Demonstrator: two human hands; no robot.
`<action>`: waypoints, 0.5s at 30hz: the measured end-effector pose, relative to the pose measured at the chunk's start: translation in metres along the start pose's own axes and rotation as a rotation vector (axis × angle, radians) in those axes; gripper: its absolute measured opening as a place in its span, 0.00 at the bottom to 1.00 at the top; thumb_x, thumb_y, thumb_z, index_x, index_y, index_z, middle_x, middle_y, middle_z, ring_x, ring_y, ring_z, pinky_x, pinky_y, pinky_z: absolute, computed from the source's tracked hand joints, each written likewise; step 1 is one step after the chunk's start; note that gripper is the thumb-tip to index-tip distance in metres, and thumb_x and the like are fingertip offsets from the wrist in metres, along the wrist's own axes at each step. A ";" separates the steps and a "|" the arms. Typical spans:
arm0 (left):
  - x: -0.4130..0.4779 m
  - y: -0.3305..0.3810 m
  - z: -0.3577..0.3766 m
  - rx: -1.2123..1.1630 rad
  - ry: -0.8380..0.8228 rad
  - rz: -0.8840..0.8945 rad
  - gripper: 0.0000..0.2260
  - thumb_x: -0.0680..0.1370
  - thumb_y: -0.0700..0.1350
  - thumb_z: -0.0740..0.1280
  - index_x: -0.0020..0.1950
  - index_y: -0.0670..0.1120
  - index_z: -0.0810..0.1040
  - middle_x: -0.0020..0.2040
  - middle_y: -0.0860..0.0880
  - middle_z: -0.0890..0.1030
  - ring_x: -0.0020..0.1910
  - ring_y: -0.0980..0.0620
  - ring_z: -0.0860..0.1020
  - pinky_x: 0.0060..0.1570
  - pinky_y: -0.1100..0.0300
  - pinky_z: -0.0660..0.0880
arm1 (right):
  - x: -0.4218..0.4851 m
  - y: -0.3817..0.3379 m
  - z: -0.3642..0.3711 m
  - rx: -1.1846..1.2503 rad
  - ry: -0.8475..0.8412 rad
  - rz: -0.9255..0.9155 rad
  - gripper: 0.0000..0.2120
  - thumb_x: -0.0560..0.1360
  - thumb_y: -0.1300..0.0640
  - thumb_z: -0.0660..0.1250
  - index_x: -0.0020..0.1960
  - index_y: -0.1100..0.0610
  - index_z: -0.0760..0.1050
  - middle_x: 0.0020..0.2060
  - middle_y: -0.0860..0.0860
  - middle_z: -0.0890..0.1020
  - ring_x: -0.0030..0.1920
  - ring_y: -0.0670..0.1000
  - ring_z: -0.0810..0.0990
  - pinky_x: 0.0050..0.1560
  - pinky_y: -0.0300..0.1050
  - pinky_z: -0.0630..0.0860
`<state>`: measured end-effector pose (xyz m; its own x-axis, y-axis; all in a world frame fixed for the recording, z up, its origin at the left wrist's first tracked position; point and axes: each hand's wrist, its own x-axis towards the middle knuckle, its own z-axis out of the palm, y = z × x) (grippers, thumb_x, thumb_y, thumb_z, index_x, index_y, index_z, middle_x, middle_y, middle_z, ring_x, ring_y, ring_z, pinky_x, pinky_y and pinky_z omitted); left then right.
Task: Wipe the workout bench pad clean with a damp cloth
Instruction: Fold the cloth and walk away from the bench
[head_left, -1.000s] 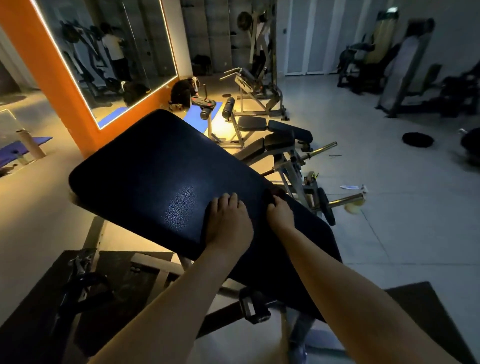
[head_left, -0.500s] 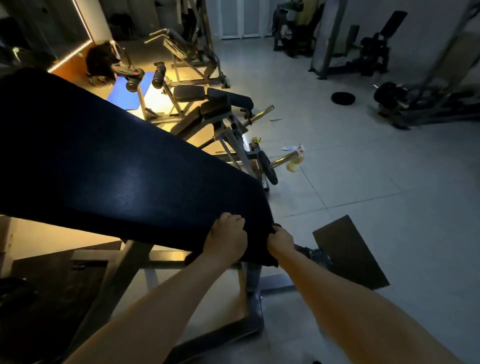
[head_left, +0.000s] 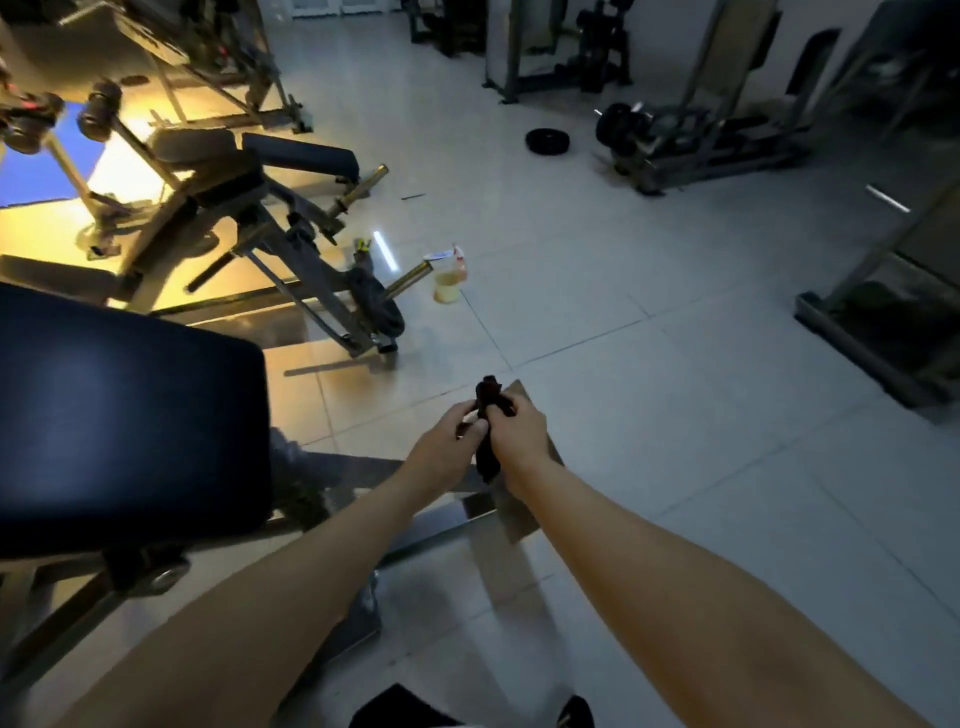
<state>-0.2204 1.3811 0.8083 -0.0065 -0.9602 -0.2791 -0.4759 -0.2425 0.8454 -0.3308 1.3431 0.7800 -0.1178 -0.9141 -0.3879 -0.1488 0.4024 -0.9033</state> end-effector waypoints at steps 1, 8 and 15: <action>0.010 0.015 0.027 -0.054 -0.027 -0.003 0.20 0.83 0.53 0.60 0.75 0.52 0.66 0.63 0.48 0.78 0.60 0.47 0.78 0.60 0.50 0.76 | 0.012 0.003 -0.027 0.037 0.018 0.021 0.15 0.74 0.51 0.65 0.59 0.48 0.79 0.58 0.56 0.80 0.53 0.58 0.82 0.57 0.59 0.81; 0.099 0.080 0.163 -0.272 -0.057 -0.087 0.10 0.82 0.48 0.66 0.63 0.51 0.75 0.56 0.49 0.82 0.53 0.51 0.82 0.56 0.48 0.80 | 0.089 -0.001 -0.173 0.251 0.030 0.134 0.08 0.81 0.58 0.63 0.59 0.53 0.76 0.55 0.57 0.82 0.55 0.58 0.82 0.58 0.60 0.80; 0.222 0.129 0.241 -0.339 0.110 -0.212 0.06 0.83 0.43 0.62 0.59 0.48 0.76 0.52 0.46 0.82 0.48 0.49 0.82 0.49 0.53 0.80 | 0.201 -0.016 -0.250 0.247 0.033 0.162 0.13 0.78 0.63 0.65 0.61 0.56 0.78 0.59 0.57 0.80 0.58 0.57 0.80 0.62 0.55 0.78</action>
<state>-0.4951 1.1702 0.7458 0.1631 -0.8887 -0.4285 -0.1397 -0.4507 0.8817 -0.5979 1.1654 0.7627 -0.1530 -0.8352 -0.5282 0.1174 0.5153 -0.8489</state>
